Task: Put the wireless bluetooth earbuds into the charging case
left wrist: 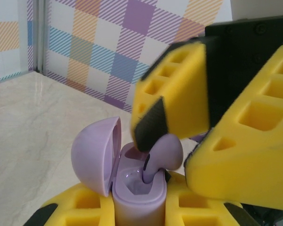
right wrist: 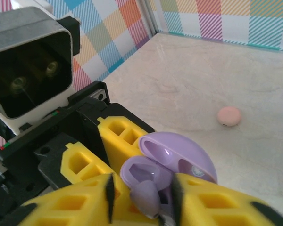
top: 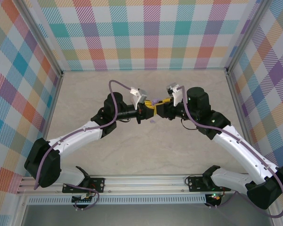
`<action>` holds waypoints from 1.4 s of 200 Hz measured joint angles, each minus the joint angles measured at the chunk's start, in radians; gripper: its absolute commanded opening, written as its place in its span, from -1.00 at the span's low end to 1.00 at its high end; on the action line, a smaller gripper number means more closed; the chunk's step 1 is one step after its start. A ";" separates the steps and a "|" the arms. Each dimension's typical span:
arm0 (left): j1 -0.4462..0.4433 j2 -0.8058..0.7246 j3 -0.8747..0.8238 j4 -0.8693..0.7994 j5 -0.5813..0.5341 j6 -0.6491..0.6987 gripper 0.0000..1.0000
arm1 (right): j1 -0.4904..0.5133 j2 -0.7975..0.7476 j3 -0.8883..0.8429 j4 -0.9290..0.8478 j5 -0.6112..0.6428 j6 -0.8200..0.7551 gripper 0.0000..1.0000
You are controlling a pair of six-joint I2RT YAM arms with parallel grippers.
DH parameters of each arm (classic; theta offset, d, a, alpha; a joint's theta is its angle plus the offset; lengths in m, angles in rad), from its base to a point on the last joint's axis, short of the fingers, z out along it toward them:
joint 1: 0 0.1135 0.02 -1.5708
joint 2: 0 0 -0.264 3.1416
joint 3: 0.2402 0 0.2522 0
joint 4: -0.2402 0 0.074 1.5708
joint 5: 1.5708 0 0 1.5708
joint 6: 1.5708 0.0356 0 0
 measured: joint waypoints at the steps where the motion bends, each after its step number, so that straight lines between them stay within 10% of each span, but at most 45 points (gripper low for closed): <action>1: 0.000 0.000 0.000 -0.001 0.001 0.002 -0.91 | 0.000 0.000 0.000 0.000 0.001 -0.002 -0.02; 106: 0.000 0.000 0.005 -0.055 -0.024 0.091 -0.94 | 0.006 0.000 0.101 -0.127 0.026 0.027 0.17; 184: 0.000 -0.007 0.005 -0.062 -0.051 0.107 -0.95 | 0.006 0.015 0.112 -0.257 0.217 0.069 -0.30; 280: 0.000 -0.009 0.006 -0.076 -0.035 0.109 -0.95 | 0.006 0.051 0.114 -0.262 0.106 0.058 -0.37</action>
